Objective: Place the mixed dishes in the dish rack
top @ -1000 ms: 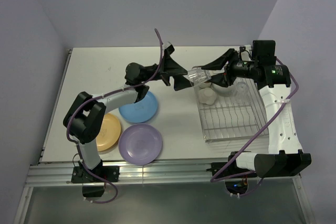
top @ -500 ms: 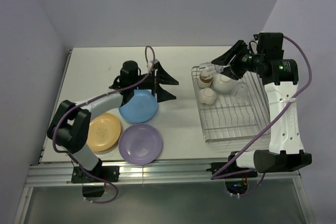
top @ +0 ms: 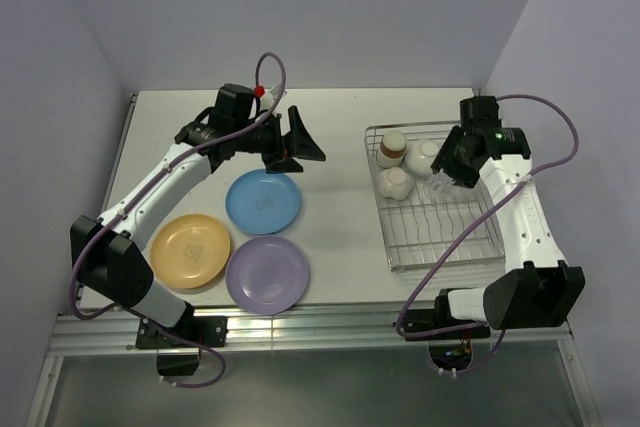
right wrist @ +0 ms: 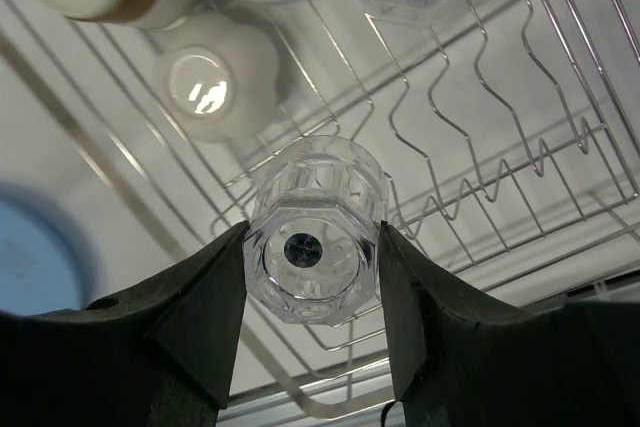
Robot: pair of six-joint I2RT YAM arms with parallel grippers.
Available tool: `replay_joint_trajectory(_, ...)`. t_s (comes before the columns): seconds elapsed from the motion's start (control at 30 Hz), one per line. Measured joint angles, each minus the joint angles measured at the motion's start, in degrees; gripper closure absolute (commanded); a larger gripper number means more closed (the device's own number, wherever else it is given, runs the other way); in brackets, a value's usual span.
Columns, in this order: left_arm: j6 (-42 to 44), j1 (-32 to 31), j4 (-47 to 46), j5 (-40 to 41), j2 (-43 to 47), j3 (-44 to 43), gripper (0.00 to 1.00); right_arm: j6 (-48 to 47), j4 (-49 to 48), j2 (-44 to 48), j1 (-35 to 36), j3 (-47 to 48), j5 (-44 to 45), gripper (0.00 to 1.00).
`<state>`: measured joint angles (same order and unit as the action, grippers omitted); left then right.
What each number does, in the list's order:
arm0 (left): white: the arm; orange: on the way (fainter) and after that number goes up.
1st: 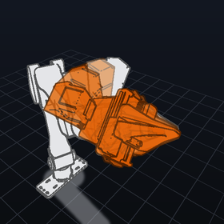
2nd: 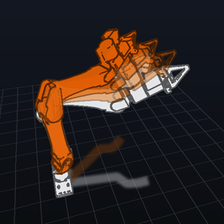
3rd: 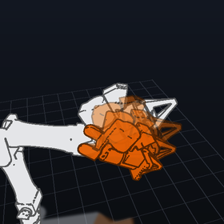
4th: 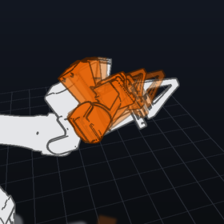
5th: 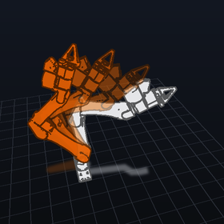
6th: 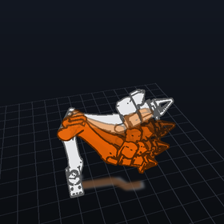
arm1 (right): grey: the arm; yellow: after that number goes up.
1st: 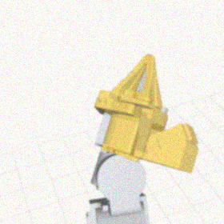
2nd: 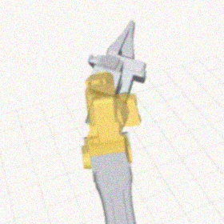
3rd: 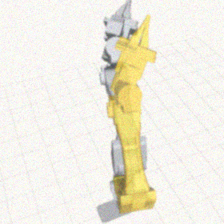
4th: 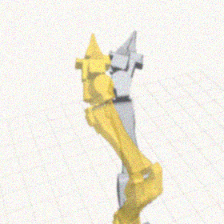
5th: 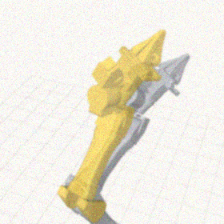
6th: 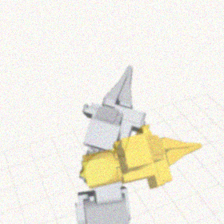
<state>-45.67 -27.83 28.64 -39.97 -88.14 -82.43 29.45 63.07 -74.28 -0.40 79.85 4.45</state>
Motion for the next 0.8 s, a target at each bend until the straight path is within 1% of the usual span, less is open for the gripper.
replay_joint_trajectory(0.1,2.16,0.04,3.61,1.81,0.22,1.01,0.01,-0.83,-1.95,0.00,1.77,-4.46,3.19,1.00)
replay_joint_trajectory(0.2,3.30,0.15,5.99,3.43,0.26,1.57,0.01,-1.40,-4.22,-0.11,3.98,-6.75,5.44,1.00)
replay_joint_trajectory(0.43,4.35,0.28,8.24,5.95,1.33,3.34,0.01,-2.78,-9.09,-0.94,5.09,-7.15,9.29,1.00)
replay_joint_trajectory(0.8,5.86,0.28,14.38,10.10,1.44,3.34,0.01,-5.09,-15.32,-7.08,5.09,-7.50,12.35,1.00)
